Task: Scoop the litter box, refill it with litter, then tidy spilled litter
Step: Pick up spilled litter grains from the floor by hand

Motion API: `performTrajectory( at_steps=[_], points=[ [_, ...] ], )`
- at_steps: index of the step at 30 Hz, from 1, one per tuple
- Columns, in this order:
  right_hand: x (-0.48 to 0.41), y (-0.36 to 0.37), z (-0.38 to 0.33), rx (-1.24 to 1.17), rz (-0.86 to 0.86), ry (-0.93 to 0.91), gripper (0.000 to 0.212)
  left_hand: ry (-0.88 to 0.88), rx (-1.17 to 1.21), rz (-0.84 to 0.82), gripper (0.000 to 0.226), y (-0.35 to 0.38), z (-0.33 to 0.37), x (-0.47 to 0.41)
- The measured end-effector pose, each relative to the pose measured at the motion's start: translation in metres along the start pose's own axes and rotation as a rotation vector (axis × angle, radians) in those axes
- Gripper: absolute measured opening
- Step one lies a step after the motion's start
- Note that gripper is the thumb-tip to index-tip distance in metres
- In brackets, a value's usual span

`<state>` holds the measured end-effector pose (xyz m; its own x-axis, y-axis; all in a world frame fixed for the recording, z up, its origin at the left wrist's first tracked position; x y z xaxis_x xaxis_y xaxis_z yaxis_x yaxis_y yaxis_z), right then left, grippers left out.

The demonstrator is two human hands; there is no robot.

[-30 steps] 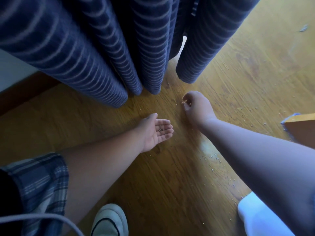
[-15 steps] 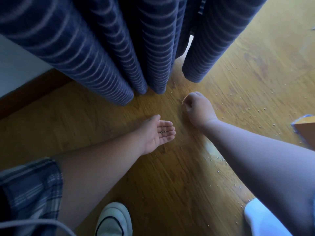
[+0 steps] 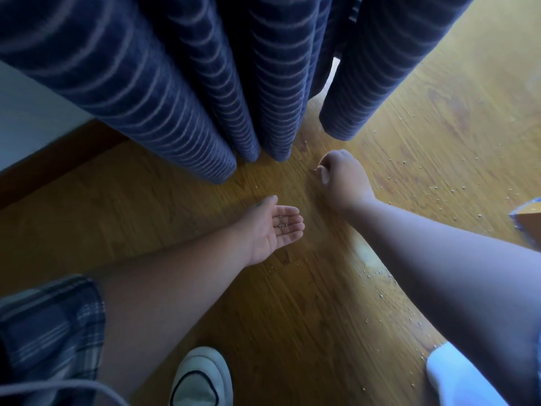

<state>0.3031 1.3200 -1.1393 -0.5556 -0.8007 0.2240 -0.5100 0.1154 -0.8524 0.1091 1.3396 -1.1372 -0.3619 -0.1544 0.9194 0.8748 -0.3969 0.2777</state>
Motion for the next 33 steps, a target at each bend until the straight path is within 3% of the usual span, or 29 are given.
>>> performTrajectory(
  at_steps=[13, 22, 33],
  points=[
    [-0.003, 0.011, -0.011, 0.175, -0.031, -0.051, 0.011, -0.015, 0.013, 0.012, 0.047, -0.003, 0.000, 0.008],
    [-0.033, 0.013, -0.032, 0.024, 0.008, 0.013, 0.009, -0.017, 0.066, -0.006, 0.047, -0.010, 0.002, 0.014],
    [-0.029, 0.019, -0.042, 0.212, -0.023, -0.004, 0.005, -0.034, 0.082, 0.027, 0.047, -0.025, 0.001, 0.025]
  ],
)
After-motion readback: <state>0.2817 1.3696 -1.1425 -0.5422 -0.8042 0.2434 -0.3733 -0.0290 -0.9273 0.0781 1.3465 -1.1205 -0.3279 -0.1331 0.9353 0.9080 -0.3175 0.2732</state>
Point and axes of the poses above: each hand's wrist, its own x-axis away from the middle knuckle, its own y-axis out of the palm, z = x × y, the point moved 7 cm from there along -x, towards the middle knuckle, and after that the axes turned 2 degrees about -z, right-handed, at the moved point
